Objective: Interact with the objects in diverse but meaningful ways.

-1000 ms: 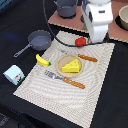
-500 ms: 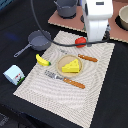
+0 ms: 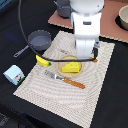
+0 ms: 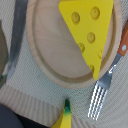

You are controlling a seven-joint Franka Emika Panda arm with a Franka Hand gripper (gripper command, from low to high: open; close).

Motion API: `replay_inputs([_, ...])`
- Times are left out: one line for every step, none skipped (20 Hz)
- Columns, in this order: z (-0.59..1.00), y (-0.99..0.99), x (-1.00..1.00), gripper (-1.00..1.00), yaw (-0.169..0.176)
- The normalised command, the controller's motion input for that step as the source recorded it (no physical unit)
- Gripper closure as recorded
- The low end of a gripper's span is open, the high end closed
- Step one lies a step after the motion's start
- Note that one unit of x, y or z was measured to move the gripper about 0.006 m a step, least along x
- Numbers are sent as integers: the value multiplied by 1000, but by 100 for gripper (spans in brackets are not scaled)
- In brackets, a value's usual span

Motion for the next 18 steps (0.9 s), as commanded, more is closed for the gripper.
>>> replay_inputs([-240, -331, 14, -100, 16])
replay_inputs([-254, -371, 3, -100, 14])
replay_inputs([-271, -374, 0, -100, 13])
replay_inputs([-297, -377, 0, -100, 10])
replay_inputs([-314, -406, 0, -100, 7])
replay_inputs([-320, -411, -9, -100, 7])
replay_inputs([-309, -403, 0, -100, 9])
replay_inputs([-269, -397, 0, -100, 10])
replay_inputs([-260, -380, 0, -100, 10])
replay_inputs([-223, -314, 9, -100, 7])
replay_inputs([-194, -269, 66, -100, 6])
replay_inputs([-189, -163, 97, -100, 4])
replay_inputs([-180, -20, 100, -100, 3])
replay_inputs([-169, 23, 9, -100, 0])
replay_inputs([-160, 86, 0, -100, 0])
replay_inputs([-186, 66, 0, -100, 0])
replay_inputs([-183, 86, 0, -100, 0])
replay_inputs([-160, 97, 0, -100, 0])
